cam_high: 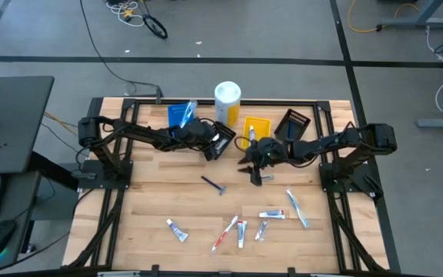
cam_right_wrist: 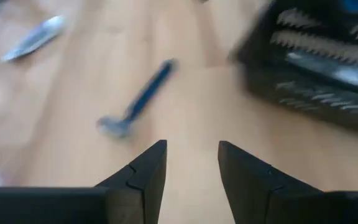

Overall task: Pick & Place Travel size toiletries
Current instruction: Put the toothpaste into the yellow bin

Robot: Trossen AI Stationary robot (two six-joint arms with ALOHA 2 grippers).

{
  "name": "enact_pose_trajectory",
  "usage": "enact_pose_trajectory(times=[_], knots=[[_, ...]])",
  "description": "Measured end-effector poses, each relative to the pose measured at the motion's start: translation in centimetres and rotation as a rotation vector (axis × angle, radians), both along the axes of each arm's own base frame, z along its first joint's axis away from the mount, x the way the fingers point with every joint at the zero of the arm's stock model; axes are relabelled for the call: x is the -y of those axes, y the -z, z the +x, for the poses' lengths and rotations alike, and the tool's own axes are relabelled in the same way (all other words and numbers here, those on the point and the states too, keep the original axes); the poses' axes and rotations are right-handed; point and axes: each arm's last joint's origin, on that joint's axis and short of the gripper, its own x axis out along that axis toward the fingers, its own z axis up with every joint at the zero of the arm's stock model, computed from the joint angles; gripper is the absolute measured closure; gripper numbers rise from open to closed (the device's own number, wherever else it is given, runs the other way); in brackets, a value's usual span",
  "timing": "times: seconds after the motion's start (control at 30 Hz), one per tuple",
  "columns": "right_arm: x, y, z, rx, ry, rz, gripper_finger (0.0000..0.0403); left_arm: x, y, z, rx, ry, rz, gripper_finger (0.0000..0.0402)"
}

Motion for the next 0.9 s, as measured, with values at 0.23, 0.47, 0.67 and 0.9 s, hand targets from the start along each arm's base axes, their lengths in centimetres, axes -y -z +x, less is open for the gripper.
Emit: enact_pose_trajectory(times=[0.23, 0.47, 0.67, 0.9], knots=[[-5.2, -0.1, -1.6, -0.142, -0.145, 0.097, 0.0249, 0.0, 0.0, 0.0, 0.025, -0.031, -0.044, 0.0217], [-10.3, -0.4, -4.1, -0.285, -0.211, 0.163, 0.0249, 0.0, 0.0, 0.0, 0.041, -0.054, -0.077, 0.0228], [-13.8, 0.5, -6.9, -0.413, -0.17, 0.051, 0.0249, 0.0, 0.0, 0.0, 0.047, -0.059, -0.085, 0.0235], [-15.3, 1.0, -8.0, -0.425, -0.103, 0.003, 0.0249, 0.0, 0.0, 0.0, 0.054, -0.066, -0.094, 0.0242]])
